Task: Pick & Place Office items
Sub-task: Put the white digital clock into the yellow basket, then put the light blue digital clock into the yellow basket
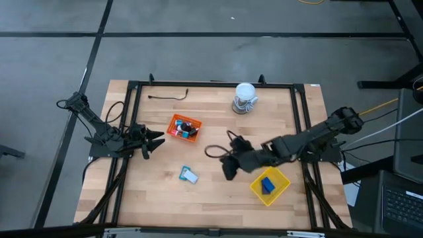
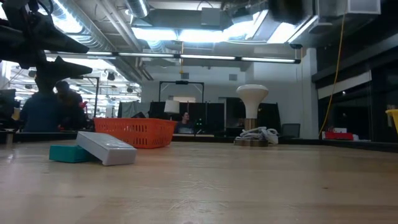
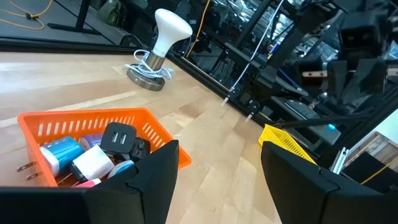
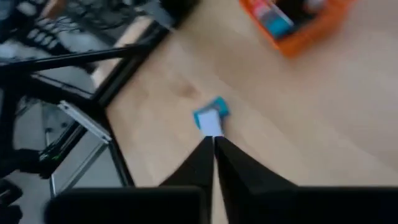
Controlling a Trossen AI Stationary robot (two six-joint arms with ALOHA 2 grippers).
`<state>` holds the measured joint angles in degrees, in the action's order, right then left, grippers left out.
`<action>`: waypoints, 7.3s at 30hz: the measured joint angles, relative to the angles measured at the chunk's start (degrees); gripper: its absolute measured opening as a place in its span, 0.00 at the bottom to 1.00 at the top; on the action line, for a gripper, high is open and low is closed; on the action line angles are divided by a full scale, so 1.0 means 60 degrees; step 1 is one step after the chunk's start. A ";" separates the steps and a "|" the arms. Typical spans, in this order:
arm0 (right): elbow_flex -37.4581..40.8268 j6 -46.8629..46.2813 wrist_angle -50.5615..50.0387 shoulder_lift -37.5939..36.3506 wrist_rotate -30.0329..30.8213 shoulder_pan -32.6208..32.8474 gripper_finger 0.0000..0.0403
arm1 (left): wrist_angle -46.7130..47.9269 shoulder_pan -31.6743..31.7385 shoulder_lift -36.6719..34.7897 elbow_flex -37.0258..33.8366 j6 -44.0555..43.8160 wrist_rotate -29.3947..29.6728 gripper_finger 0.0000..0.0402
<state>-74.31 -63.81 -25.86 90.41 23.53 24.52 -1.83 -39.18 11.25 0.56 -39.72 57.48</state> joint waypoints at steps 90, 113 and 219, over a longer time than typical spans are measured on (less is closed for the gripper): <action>-0.5674 0.3566 -0.2827 0.5399 -0.3683 -0.1775 0.40 | -0.0270 0.0000 0.3020 0.0004 -0.2186 -0.2907 0.56; -0.2525 -0.1531 -0.9236 0.2459 -0.4729 0.2182 0.40 | -0.0347 0.0001 0.3028 -0.0004 -0.1923 -0.2745 0.56; 0.1444 0.3932 -0.4268 -0.5879 0.0907 -0.2357 0.67 | 0.7183 0.2978 1.6488 1.1395 -0.6509 -0.8035 0.64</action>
<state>-65.65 -40.22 -51.46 55.13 28.97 10.38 41.27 -21.31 110.17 68.93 -78.78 9.27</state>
